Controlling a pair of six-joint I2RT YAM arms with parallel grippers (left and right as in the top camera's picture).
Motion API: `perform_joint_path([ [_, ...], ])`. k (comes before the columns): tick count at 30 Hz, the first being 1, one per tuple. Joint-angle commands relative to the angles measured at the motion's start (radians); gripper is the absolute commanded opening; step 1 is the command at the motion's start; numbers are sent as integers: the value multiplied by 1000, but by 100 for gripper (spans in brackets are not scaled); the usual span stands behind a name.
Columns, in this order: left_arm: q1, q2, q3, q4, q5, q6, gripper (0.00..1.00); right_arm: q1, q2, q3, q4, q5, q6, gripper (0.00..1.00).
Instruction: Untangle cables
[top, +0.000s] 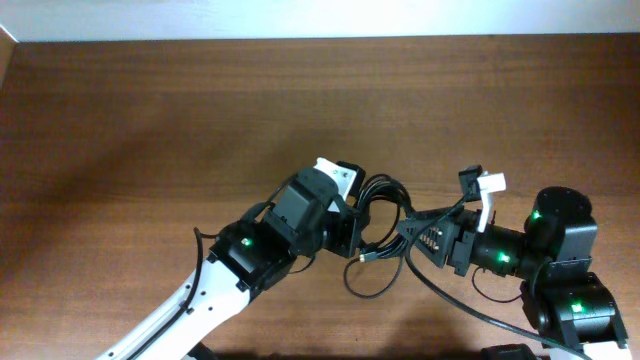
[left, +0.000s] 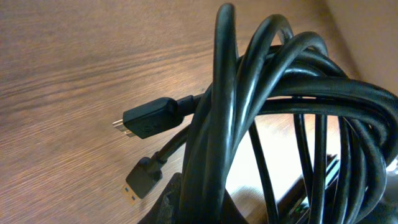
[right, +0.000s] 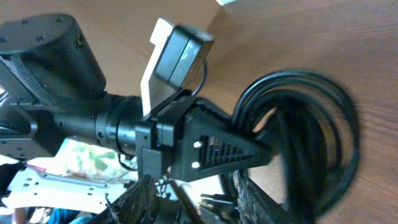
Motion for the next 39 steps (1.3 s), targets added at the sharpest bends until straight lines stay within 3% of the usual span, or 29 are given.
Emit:
perform_joint_path([
  [1,76,-33,-2,-48,65,92,0,-89,-8,18,3,16,42,44],
  [4,152,-32,-2,11,307,224,0,-195,-8,18,3,-55,43,44],
  [9,211,-32,-2,169,653,441,0,-235,-8,18,3,-106,31,45],
  [15,211,-32,-2,232,660,533,0,-235,-8,18,14,-208,-33,44],
  [19,211,-32,-2,247,621,533,0,-235,-8,18,14,-225,-56,44],
  [23,211,-32,-2,247,508,498,0,-235,-8,18,14,-243,-58,44],
  [39,210,-32,-2,267,581,429,0,-235,-8,18,13,-240,-58,45],
])
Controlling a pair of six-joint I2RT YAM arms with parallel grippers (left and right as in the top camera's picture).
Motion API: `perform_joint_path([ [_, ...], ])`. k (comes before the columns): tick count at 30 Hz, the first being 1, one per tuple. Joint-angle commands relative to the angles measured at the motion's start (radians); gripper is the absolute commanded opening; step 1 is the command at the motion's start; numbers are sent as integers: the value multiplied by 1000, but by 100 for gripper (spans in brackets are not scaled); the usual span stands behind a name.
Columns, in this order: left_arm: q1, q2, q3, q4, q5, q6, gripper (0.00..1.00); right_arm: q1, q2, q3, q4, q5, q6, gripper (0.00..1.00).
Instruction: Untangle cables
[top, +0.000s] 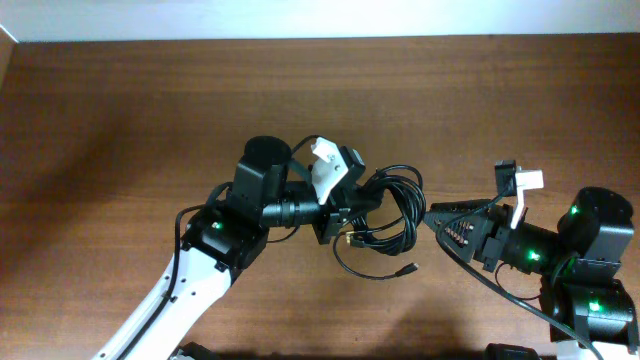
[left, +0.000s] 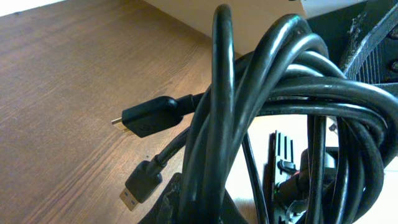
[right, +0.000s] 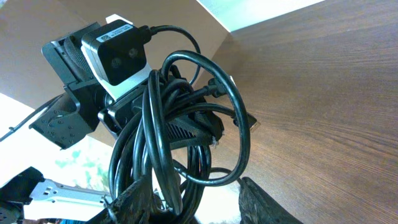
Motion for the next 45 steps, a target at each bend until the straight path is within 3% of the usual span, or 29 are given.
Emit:
perform_joint_path([
  [1,2,-24,5,21,28,-23,0,-7,-8,18,3,-21,-15,44],
  [15,-82,-3,5,102,-70,-83,0,-7,-8,18,-1,-20,-16,45],
  [19,-82,-3,5,106,-61,-166,0,-7,-8,15,-11,-2,-50,45],
  [24,-82,-3,5,208,137,-168,0,-7,21,14,-88,138,-94,45],
  [33,-81,-3,5,206,160,-168,0,-7,178,14,-130,137,-147,44],
  [40,-80,-3,5,206,-109,-251,0,-7,137,14,-200,73,-262,44],
  [45,-78,-3,5,165,-182,-251,0,-7,92,14,-206,23,-285,44],
])
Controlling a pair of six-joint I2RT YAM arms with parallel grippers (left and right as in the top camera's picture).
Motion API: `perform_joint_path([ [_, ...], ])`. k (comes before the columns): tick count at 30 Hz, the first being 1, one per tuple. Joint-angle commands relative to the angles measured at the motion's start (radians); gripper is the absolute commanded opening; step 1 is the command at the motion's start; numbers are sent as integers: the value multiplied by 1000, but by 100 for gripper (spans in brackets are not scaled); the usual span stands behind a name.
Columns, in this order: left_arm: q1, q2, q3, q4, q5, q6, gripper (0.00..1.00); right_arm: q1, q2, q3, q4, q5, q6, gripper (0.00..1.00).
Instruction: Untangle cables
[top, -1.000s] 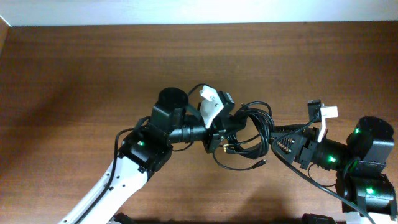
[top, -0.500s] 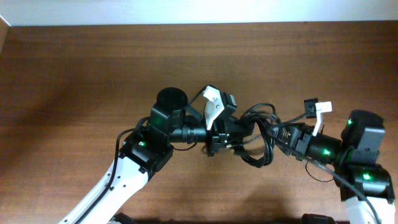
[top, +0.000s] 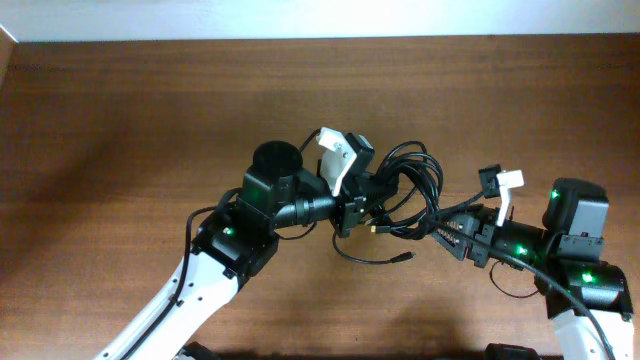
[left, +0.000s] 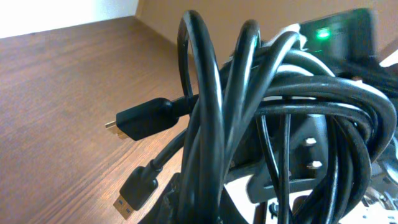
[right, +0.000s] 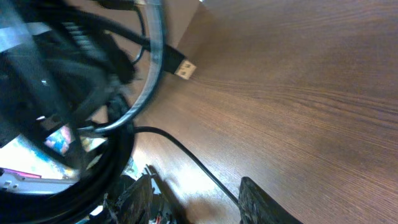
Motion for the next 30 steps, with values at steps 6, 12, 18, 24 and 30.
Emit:
perform_joint_path([
  [6,2,-5,6,-62,-31,-17,0,-7,-62,13,50,-150,-26,44],
  [12,2,-5,6,-64,104,-13,0,-7,-62,13,65,-150,-26,45],
  [18,-74,-5,6,-64,108,-12,0,-7,-62,13,72,-139,-22,44],
  [24,-83,-5,6,-44,113,-13,0,-7,-61,13,71,-62,-15,32],
  [30,-83,-5,6,-6,185,-13,0,-7,-61,13,64,20,29,4],
])
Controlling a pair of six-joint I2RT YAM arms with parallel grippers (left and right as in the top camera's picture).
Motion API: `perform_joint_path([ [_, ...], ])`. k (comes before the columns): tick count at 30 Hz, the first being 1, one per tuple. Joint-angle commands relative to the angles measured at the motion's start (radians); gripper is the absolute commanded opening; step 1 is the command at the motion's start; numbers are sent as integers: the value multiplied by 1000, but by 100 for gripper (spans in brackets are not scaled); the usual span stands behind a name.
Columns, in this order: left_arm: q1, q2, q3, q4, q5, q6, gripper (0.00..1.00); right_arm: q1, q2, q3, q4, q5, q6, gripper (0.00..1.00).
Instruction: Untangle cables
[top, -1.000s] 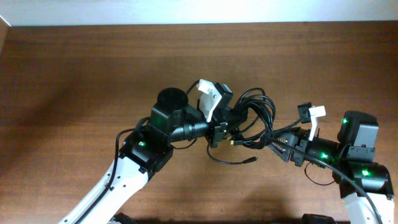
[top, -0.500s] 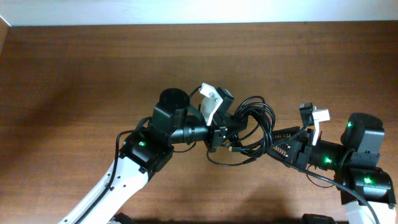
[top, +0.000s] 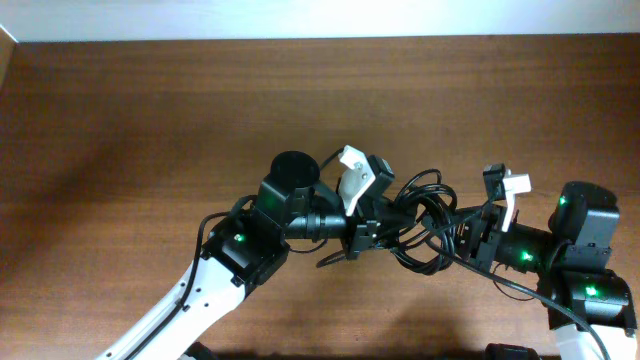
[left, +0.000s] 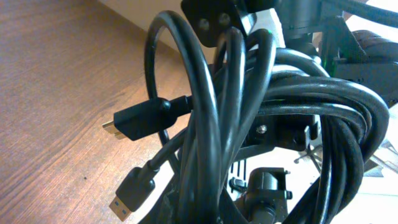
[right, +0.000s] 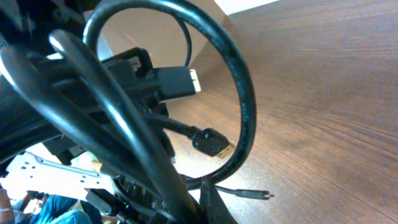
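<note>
A tangled bundle of black cables (top: 424, 213) hangs between my two grippers above the brown table (top: 150, 120). My left gripper (top: 372, 228) is shut on the bundle's left side; in the left wrist view the coils (left: 249, 106) fill the frame, with two USB plugs (left: 140, 121) sticking out to the left. My right gripper (top: 462, 243) is shut on the bundle's right side. The right wrist view shows a thick loop (right: 239, 106) and a strand running down between its narrow jaws (right: 193, 208). A thin cable end (right: 261, 196) lies on the wood.
The wall edge runs along the top of the overhead view (top: 320, 20). Both arms meet at the lower middle of the table. A loose cable tail (top: 335, 260) hangs below the left gripper, and the right arm's own lead (top: 510, 290) trails toward the front.
My right gripper was open just right of the bundle; now it is shut on a strand of it. Both grippers and the bundle have shifted slightly right and toward the front.
The left gripper held the bundle throughout. First the open right gripper was close against it low on the table. Then the right arm stood back to the right. Then it was near the bundle again, open, and now it grips it.
</note>
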Motion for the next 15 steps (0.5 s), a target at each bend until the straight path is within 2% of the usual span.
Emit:
perform_joint_path([
  [1,-3,-5,6,24,84,-3,0,-7,-6,13,-6,109,29,4],
  [15,5,-76,7,33,127,-4,0,-8,-6,13,-20,386,40,4],
])
